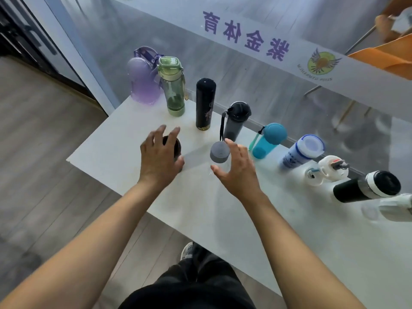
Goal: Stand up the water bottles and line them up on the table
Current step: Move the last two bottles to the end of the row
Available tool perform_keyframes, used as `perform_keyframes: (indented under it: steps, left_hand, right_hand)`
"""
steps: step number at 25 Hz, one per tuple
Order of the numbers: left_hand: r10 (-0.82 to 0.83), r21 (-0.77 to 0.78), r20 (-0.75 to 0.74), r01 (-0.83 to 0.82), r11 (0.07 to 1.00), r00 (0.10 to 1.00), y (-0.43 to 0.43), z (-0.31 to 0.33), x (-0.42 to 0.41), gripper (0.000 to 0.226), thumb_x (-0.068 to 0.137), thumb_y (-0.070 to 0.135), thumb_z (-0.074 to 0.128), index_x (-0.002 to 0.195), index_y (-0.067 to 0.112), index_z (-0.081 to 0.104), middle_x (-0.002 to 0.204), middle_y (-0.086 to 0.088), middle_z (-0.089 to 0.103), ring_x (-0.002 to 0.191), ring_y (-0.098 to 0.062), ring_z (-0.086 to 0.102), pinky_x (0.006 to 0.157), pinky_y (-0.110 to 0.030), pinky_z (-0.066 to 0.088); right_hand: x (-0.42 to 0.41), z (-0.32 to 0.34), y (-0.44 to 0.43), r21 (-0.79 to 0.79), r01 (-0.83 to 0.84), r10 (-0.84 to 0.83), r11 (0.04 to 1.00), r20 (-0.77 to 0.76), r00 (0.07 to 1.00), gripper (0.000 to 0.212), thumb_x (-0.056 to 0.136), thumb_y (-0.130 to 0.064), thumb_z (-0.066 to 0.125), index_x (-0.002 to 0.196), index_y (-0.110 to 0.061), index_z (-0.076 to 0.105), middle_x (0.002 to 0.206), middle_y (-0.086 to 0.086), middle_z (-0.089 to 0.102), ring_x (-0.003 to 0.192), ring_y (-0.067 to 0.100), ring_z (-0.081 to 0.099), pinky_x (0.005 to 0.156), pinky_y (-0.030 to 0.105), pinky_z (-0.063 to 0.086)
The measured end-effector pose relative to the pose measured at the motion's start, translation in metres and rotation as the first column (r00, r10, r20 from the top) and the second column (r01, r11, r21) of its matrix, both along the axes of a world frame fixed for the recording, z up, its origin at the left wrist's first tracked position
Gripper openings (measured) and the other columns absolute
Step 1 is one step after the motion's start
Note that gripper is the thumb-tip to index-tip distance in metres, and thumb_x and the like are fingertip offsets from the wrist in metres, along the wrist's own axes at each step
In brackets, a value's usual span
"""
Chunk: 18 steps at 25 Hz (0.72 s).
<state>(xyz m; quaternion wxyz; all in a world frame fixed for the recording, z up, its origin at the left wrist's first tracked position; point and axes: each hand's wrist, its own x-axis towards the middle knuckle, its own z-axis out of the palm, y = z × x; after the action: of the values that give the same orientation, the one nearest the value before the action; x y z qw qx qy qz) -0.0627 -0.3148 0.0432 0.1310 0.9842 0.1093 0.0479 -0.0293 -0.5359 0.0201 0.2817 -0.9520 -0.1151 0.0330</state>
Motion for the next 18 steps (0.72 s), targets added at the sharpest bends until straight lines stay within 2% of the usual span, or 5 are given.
perform_keyframes:
  steps: [4, 6, 8, 12, 18]
  left_hand:
    - [0.009, 0.0, -0.144, -0.009, 1.0, 0.989, 0.014, -0.016, 0.017, 0.074, 0.08, 0.036, 0.072, 0.145, 0.025, 0.038, 0.149, -0.012, 0.039, 0.132, -0.041, 0.037, 0.097, -0.056, 0.042]
    - [-0.006, -0.102, -0.151, -0.01, 0.995, 0.989, 0.015, -0.021, 0.016, 0.073, 0.079, 0.026, 0.074, 0.144, 0.025, 0.039, 0.144, -0.009, 0.041, 0.121, -0.041, 0.045, 0.093, -0.054, 0.046]
    - [-0.024, -0.235, -0.132, -0.008, 0.972, 0.991, 0.013, -0.022, 0.013, 0.072, 0.08, 0.017, 0.073, 0.143, 0.026, 0.04, 0.14, -0.008, 0.04, 0.112, -0.042, 0.047, 0.09, -0.049, 0.049]
    - [-0.074, -0.317, -0.066, 0.049, 0.947, 0.995, -0.003, -0.013, 0.001, 0.07, 0.077, 0.018, 0.074, 0.14, 0.027, 0.045, 0.132, -0.005, 0.043, 0.11, -0.038, 0.047, 0.088, -0.044, 0.049]
    - [-0.178, -0.431, 0.004, 0.162, 0.888, 0.984, -0.059, 0.008, -0.023, 0.071, 0.077, 0.02, 0.074, 0.141, 0.029, 0.044, 0.133, 0.002, 0.045, 0.114, -0.03, 0.046, 0.091, -0.034, 0.042]
  right_hand:
    - [0.022, -0.005, 0.016, -0.109, -0.034, 0.024, 0.993, -0.089, 0.996, 0.084, 0.087, -0.045, 0.07, 0.156, -0.03, 0.025, 0.146, 0.005, 0.046, 0.123, 0.027, 0.053, 0.103, 0.044, 0.047]
    - [0.024, -0.007, 0.018, -0.119, -0.037, 0.025, 0.992, -0.096, 0.995, 0.079, 0.089, -0.039, 0.07, 0.155, -0.027, 0.028, 0.14, 0.006, 0.051, 0.119, 0.028, 0.055, 0.102, 0.044, 0.048]
    - [0.021, -0.009, 0.017, -0.063, -0.014, 0.007, 0.998, -0.109, 0.994, 0.074, 0.088, -0.034, 0.073, 0.15, -0.026, 0.033, 0.133, 0.006, 0.055, 0.113, 0.027, 0.058, 0.098, 0.043, 0.051]
    - [0.003, -0.009, -0.005, 0.063, 0.086, -0.078, 0.994, -0.12, 0.99, 0.073, 0.085, -0.032, 0.078, 0.143, -0.027, 0.034, 0.128, 0.005, 0.055, 0.108, 0.024, 0.059, 0.095, 0.041, 0.053]
    - [-0.046, 0.007, -0.072, 0.213, 0.399, -0.378, 0.892, -0.137, 0.916, 0.056, 0.079, -0.032, 0.081, 0.121, -0.022, 0.044, 0.109, -0.004, 0.06, 0.091, 0.018, 0.059, 0.075, 0.025, 0.042]
